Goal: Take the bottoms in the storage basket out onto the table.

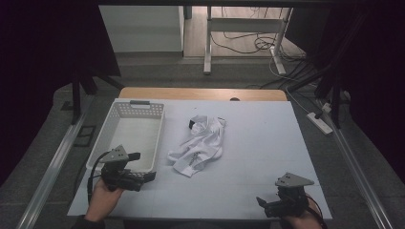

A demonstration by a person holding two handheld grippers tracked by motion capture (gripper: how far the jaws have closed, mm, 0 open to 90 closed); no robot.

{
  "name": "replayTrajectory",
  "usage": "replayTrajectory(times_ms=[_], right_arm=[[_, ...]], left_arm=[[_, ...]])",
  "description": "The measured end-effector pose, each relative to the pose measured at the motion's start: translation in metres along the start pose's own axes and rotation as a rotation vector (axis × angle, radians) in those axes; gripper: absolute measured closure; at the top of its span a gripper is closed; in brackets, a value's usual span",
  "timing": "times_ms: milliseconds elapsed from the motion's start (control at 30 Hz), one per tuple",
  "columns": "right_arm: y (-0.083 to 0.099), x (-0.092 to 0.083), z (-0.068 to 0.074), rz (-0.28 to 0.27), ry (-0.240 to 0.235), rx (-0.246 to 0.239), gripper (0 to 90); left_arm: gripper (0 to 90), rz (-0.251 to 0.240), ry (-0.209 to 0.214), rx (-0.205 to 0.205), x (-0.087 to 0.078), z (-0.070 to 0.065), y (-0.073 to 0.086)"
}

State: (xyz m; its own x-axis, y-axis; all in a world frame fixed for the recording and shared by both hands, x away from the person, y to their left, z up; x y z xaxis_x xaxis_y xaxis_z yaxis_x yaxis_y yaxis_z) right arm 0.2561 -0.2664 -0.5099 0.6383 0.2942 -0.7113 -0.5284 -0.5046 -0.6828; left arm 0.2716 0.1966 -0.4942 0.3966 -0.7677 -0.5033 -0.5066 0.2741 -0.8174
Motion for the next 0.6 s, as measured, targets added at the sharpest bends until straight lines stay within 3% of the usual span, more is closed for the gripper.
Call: replayTrajectory(times_ms=[600], right_arm=[[0.000, 0.000, 0.000, 0.002, 0.000, 0.002, 0.0]], left_arm=[[0.4, -0.008, -0.027, -0.019, -0.016, -0.006, 0.016]])
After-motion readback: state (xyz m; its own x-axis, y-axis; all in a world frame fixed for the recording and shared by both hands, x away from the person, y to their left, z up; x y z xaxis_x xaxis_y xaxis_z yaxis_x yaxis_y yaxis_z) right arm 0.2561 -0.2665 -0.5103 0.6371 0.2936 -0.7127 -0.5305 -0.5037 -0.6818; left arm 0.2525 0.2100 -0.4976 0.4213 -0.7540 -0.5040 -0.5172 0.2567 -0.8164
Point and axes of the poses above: each handheld gripper's, and its own axes: x roughly forward along the jaws, y roughly out of its underside, z roughly to its left, the point moved 4 cm from there along x, roughly forward along the jaws, and after that the axes turned 8 degrees about y, right-handed, at the moved point
